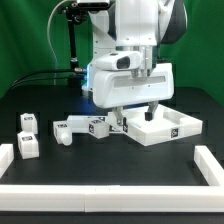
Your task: Assemble one leg
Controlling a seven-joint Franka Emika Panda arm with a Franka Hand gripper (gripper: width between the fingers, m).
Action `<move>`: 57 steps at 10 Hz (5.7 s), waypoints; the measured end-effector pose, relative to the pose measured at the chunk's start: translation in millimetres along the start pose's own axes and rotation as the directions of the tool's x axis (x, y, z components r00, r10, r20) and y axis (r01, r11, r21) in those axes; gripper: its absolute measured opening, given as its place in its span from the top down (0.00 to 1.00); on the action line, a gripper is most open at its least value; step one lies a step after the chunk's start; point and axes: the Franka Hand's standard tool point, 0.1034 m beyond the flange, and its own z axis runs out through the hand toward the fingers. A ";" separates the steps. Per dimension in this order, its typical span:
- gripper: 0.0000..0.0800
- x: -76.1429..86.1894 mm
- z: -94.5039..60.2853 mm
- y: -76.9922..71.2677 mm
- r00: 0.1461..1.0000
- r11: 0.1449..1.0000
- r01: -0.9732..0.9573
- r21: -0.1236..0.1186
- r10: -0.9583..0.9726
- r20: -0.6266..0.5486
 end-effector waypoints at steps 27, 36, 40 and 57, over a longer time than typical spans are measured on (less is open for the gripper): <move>0.93 -14.4 -80.4 64.6 0.946 0.949 -0.303 0.093 0.288 0.146; 0.93 36.0 -97.7 123.0 0.859 0.886 -0.459 0.064 0.424 0.288; 0.93 54.6 -79.1 124.7 0.850 0.883 -0.469 0.029 0.442 0.286; 0.93 116.1 20.2 163.1 0.806 0.833 -0.554 -0.018 0.541 0.238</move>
Offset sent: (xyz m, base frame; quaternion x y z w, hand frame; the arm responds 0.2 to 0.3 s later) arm 0.0016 -0.0180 0.0033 0.0424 -0.0715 0.0571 0.9949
